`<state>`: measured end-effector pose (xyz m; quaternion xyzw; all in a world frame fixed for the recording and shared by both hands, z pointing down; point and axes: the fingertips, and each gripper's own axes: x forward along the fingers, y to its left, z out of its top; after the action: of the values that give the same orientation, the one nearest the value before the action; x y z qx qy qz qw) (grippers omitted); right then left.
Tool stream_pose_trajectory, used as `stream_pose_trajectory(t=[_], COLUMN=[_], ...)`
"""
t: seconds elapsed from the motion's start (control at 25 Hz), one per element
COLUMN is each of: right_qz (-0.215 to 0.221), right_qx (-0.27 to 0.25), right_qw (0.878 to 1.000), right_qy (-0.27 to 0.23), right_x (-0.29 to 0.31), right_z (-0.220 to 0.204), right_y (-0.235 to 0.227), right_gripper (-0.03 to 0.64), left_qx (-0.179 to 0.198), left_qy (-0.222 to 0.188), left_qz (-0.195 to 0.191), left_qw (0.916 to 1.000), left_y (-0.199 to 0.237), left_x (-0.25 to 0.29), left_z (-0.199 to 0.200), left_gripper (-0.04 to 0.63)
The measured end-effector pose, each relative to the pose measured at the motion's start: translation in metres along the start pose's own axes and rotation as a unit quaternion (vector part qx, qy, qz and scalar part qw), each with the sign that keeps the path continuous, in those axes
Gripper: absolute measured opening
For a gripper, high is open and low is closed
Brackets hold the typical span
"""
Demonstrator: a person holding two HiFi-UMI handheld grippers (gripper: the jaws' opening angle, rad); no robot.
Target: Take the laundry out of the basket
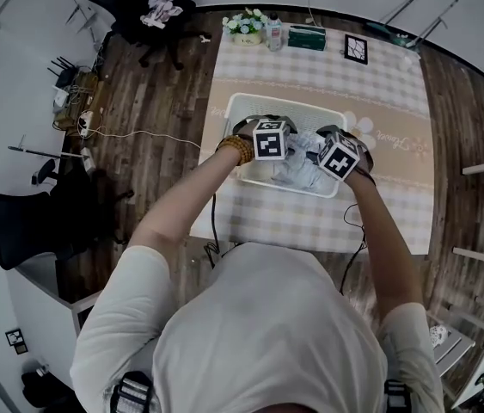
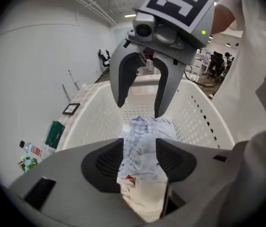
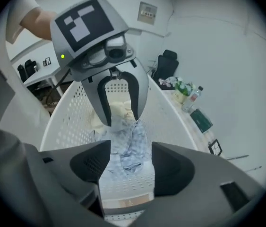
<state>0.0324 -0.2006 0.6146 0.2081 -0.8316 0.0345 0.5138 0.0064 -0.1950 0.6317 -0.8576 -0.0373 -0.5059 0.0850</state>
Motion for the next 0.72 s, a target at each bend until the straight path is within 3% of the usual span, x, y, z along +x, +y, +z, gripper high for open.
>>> stream_pose_trajectory(t=[0.28,0.52,0.72], right_qz=[0.051,0.114,0.147], right_qx=[-0.096,-0.105,-0.09], right_qw=[0.992,0.984,0.975], right_qy=[0.07,0.091,0.139], right_x=[0.035,0.069,0.108], right_z=[-0.01,0.0,-0.02], right_y=[0.017,0.038,0.046], right_gripper=[0.323,0.354,0.373], left_qx=[0.027,0.029,0.037], left_qy=[0.041,0.062,0.073], left_qz=[-0.048,-0.079,-0.106], left_qw=[0.9976,0.9945,0.9909], left_y=[-0.013,-0.013,-0.015], left_x=[0.038,0.057,0.08], left_z=[-0.026,-0.05,-0.061], left_gripper=[0.262,0.278,0.291])
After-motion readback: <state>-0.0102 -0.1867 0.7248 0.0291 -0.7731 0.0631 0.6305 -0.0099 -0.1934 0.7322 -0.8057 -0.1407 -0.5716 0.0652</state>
